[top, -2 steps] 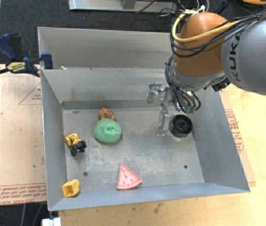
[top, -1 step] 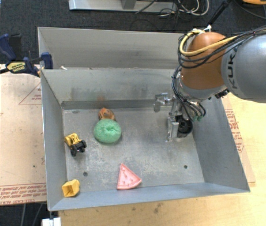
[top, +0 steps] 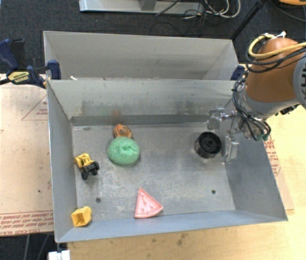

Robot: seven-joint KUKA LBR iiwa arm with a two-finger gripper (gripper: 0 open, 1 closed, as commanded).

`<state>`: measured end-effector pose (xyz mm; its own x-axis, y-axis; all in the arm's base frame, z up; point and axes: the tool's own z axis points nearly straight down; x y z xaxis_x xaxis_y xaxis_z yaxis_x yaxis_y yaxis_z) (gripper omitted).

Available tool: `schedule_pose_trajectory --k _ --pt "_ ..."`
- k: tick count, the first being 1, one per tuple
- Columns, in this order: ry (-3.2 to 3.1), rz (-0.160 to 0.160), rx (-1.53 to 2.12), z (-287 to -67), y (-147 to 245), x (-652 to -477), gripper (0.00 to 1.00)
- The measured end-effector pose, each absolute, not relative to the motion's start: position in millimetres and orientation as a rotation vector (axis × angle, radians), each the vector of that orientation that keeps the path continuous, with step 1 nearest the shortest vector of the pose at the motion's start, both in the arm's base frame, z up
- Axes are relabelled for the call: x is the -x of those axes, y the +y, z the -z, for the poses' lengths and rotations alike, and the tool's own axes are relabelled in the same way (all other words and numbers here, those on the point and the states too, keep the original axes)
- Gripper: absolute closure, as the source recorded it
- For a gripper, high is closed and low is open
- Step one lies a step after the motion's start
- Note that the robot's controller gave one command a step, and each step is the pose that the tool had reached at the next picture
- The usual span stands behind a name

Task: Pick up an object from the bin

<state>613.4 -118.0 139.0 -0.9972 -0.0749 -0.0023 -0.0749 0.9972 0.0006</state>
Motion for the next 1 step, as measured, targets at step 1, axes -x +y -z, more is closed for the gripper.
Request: schedule_pose_trajectory --k 1 --pt "3.119 0.004 0.337 -140.3 -143.9 -619.7 0.00"
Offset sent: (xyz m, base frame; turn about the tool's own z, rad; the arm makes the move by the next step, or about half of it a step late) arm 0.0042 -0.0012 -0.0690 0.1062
